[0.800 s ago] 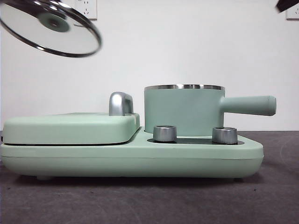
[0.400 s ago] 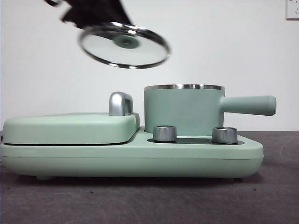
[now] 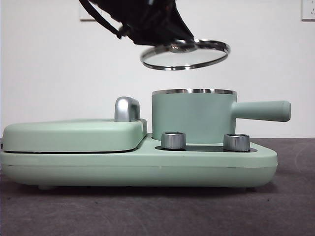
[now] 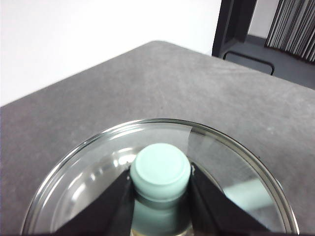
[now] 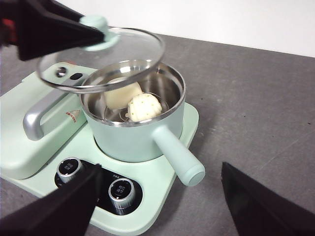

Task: Put the buns in a small steamer

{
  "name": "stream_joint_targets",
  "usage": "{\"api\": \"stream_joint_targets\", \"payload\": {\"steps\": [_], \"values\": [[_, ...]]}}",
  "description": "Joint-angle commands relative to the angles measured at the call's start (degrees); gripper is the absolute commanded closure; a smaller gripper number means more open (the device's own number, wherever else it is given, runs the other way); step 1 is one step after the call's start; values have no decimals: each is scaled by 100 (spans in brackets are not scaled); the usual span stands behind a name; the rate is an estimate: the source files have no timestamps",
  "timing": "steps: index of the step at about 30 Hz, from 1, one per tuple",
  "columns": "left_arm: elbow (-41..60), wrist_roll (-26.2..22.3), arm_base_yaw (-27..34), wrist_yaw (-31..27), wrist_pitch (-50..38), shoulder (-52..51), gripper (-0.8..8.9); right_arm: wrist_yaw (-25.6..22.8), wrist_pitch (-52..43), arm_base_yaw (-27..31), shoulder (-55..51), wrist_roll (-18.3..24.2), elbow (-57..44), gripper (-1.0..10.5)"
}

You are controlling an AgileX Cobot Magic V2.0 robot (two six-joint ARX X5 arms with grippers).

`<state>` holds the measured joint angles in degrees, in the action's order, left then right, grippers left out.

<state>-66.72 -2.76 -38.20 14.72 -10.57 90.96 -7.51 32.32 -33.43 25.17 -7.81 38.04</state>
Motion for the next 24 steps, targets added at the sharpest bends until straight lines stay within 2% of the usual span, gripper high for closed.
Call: {"api": "stream_joint_targets", "payload": {"steps": [1,9,13,18,24], "values": [[-125,44,-52,-35,-323,212,798,-9,-48,-50,28,-83,42,569],[-127,-87,-50,-35,-892,684,799,-7,39,-50,28,-83,42,569],[-127,-116,-50,-35,-916,841,799,-7,208,-50,26,-81,42,569],[-127,-413,-50,-35,-920,973,799,-7,275,-52,26,-79,42,569],[-127,-409,-66,-35,-1047,1047,799,-7,291,-50,26,-79,42,569]]}}
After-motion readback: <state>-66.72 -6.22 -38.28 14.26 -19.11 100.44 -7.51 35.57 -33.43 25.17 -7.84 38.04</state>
